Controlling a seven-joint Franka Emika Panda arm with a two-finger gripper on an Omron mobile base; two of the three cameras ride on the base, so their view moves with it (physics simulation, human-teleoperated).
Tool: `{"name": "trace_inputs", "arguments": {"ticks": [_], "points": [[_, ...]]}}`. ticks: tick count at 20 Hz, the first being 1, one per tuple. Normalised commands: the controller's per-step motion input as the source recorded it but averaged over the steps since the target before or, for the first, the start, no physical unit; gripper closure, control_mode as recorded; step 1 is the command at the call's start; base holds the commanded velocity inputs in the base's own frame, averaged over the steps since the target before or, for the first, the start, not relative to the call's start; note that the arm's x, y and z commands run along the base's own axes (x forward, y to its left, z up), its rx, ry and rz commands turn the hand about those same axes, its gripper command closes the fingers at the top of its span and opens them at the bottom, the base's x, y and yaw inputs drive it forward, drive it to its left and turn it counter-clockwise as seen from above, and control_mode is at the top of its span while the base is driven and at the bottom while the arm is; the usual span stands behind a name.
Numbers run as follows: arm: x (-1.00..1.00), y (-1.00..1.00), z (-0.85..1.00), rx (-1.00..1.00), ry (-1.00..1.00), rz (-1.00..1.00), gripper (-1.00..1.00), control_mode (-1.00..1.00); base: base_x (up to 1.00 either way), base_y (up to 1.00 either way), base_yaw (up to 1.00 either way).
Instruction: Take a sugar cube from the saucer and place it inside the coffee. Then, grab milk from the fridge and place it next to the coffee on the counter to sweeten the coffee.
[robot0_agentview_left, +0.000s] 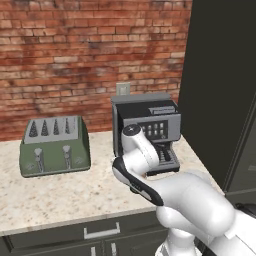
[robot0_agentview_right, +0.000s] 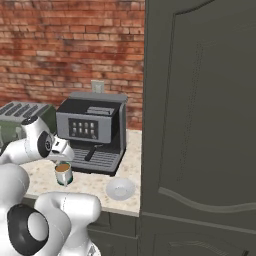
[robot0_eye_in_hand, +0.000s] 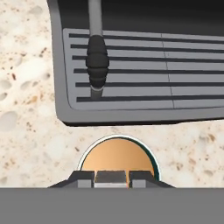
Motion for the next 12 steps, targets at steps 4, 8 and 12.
{"name": "trace_inputs", "arguments": {"ticks": [4, 8, 12], "points": [[0.0, 0.0, 0.0, 0.0, -0.03, 0.0, -1.0, -1.0, 0.0, 0.0, 0.0], [0.0, 0.0, 0.1, 0.0, -0.12, 0.0, -1.0, -1.0, 0.0, 0.0, 0.0], [0.0, 0.0, 0.55, 0.0, -0.16, 0.0, -1.0, -1.0, 0.0, 0.0, 0.0]]}}
